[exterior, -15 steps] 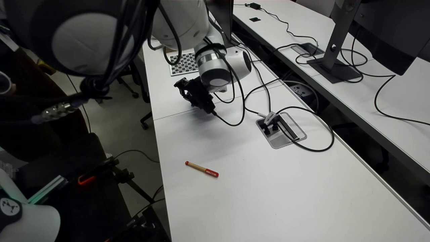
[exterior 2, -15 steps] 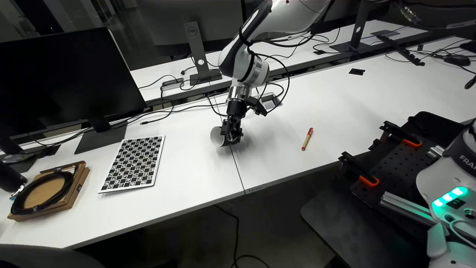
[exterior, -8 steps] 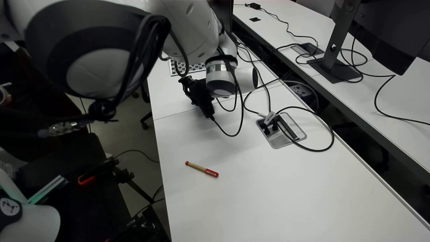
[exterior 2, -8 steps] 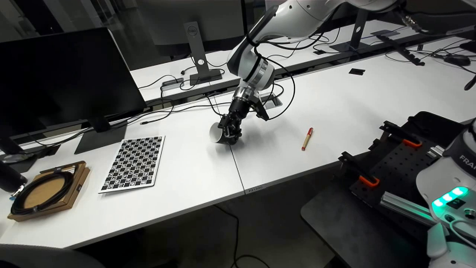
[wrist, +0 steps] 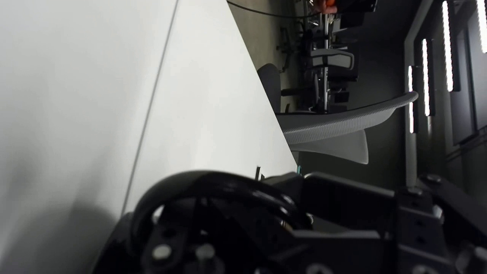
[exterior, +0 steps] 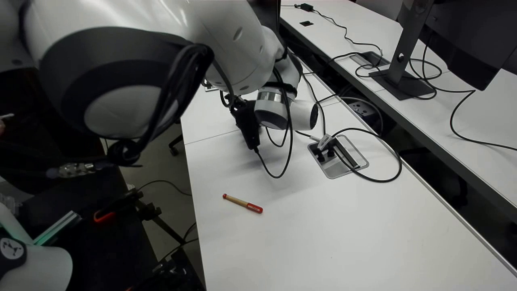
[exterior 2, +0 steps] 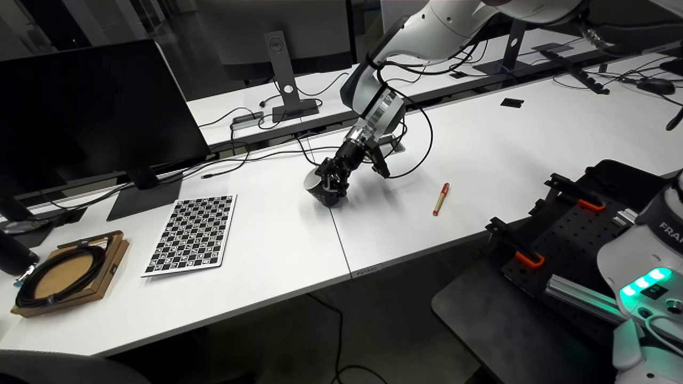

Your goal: Pick the cup and put it upright

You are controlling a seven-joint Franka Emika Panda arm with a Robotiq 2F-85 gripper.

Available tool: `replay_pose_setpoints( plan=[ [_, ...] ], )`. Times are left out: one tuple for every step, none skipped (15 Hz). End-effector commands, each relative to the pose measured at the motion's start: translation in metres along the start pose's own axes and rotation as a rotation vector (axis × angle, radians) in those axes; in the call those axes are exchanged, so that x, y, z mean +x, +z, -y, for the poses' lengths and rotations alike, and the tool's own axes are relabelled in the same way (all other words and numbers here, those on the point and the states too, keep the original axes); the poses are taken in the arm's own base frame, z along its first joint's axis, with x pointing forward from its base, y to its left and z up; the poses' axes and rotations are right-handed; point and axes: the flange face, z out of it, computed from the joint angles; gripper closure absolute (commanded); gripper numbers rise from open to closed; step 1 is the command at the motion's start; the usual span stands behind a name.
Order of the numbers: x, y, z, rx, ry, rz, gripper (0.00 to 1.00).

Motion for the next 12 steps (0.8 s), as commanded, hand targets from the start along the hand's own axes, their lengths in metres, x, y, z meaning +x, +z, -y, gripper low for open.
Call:
replay_pose_setpoints(
  plan=[
    [0.003,-0.016,-0.015,0.012,-0.049,-0.068,1.00],
    [0.002,-0.021,-0.020,0.009,-0.057,-0.079,1.00],
    [0.000,-0.025,-0.023,0.004,-0.064,-0.088,1.00],
    [-0.001,-0.029,-0.026,-0.005,-0.071,-0.094,1.00],
    [-0.002,-0.032,-0.028,-0.017,-0.082,-0.097,1.00],
    [-0.003,-0.035,-0.029,-0.026,-0.091,-0.099,1.00],
    [-0.003,-0.037,-0.030,-0.031,-0.098,-0.103,1.00],
    [-0.003,-0.039,-0.031,-0.035,-0.104,-0.104,1.00],
    [-0.004,-0.040,-0.032,-0.042,-0.104,-0.096,1.00],
    [-0.004,-0.040,-0.032,-0.047,-0.106,-0.089,0.83],
    [-0.004,-0.040,-0.032,-0.055,-0.104,-0.086,0.74],
    [-0.003,-0.040,-0.031,-0.064,-0.106,-0.080,0.68]
  ],
)
